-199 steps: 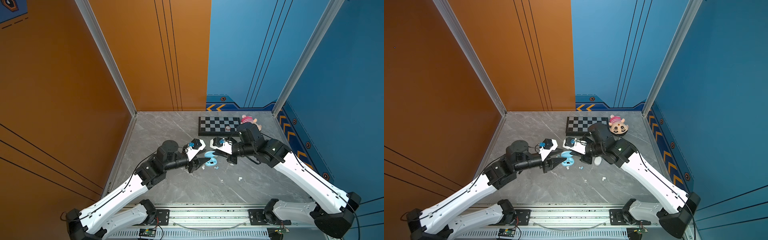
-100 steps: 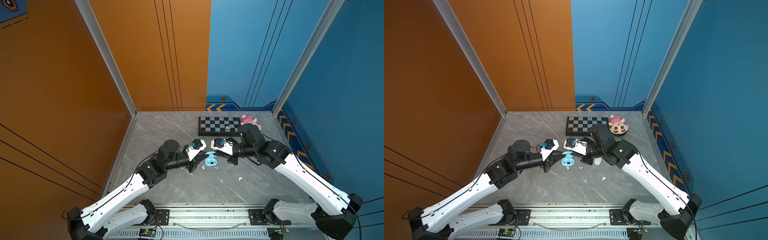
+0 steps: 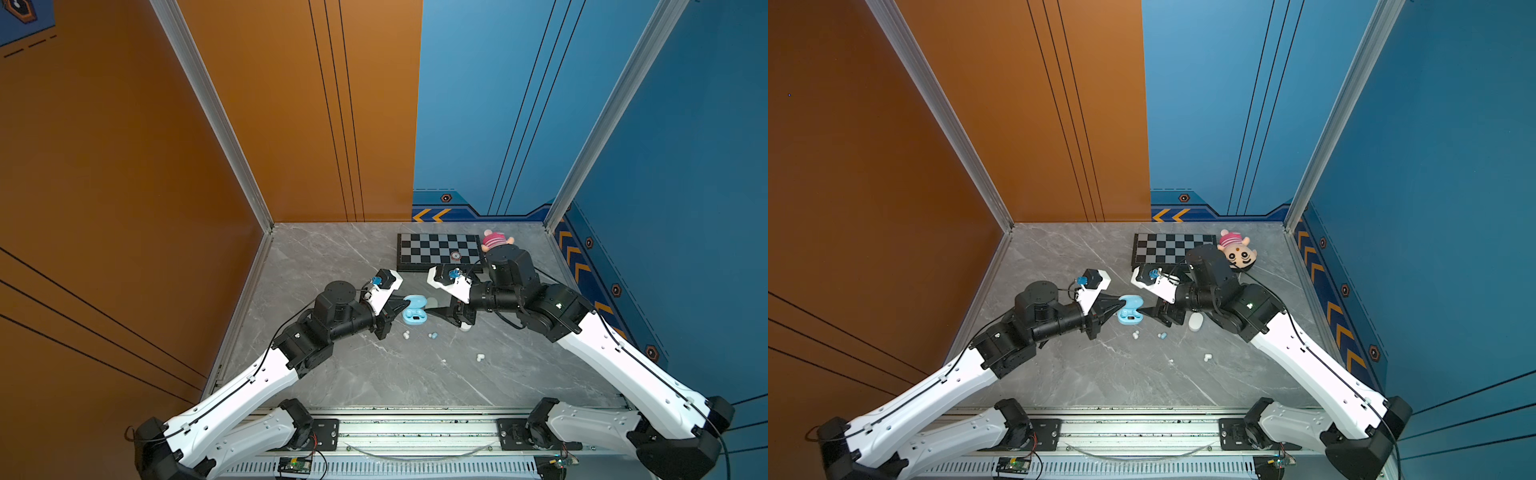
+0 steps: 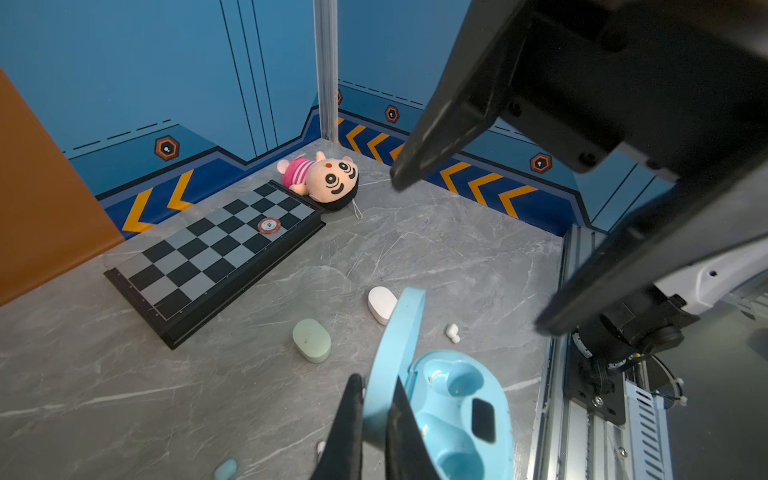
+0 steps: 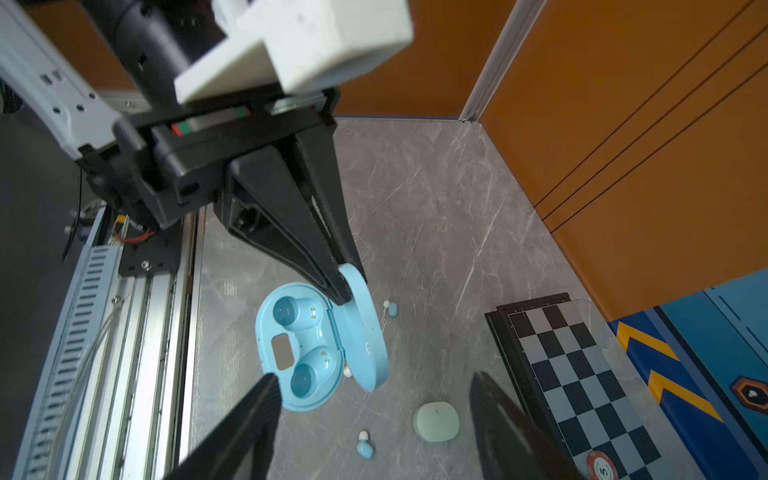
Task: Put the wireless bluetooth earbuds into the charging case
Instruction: 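Grasp the light blue case body with the left gripper while the right gripper holds it, then open the right gripper and swing it toward the earbuds while the left holds the case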
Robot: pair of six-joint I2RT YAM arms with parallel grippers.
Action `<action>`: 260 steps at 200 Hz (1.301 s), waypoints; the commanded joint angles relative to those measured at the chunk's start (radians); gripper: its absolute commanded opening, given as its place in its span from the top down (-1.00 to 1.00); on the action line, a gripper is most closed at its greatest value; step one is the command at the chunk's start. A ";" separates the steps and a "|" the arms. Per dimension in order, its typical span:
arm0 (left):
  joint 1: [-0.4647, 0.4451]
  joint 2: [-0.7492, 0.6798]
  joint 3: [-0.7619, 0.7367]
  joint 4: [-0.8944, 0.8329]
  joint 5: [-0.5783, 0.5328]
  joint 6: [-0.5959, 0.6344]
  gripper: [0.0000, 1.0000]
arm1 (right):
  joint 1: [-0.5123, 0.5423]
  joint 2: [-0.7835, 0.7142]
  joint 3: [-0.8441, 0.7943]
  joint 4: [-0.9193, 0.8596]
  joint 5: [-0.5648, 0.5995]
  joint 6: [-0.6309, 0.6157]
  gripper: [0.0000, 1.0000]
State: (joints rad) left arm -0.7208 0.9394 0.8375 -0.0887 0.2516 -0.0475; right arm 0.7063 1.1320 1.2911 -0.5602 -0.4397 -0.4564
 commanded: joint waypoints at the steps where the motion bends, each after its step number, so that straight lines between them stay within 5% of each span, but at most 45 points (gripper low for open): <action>1: 0.046 -0.032 -0.023 0.048 -0.030 -0.094 1.00 | -0.040 -0.073 -0.024 0.194 0.011 0.163 -1.00; 28: 0.098 -0.049 -0.041 0.047 -0.021 -0.143 1.00 | -0.088 -0.073 0.046 0.225 -0.001 0.383 -1.00; 76: 0.173 -0.121 -0.087 0.050 -0.058 -0.179 1.00 | -0.317 0.096 0.228 0.147 -0.105 1.077 -1.00; 115: 0.194 -0.241 -0.168 0.058 -0.146 -0.201 1.00 | -0.330 0.137 0.203 -0.028 0.162 1.355 -0.90; 153: 0.195 -0.316 -0.284 0.105 -0.167 -0.264 1.00 | -0.232 0.227 0.178 -0.302 0.340 1.355 -0.64; 197: 0.194 -0.401 -0.392 0.135 -0.212 -0.295 1.00 | -0.060 0.437 0.144 -0.359 0.338 1.359 -0.60; 260: 0.192 -0.462 -0.457 0.152 -0.245 -0.301 1.00 | 0.043 0.561 0.017 -0.334 0.404 1.537 -0.16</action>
State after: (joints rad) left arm -0.5350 0.4911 0.3912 0.0158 0.0402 -0.3382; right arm 0.7456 1.7008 1.3434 -0.8688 -0.1135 1.0027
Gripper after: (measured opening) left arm 0.106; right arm 0.635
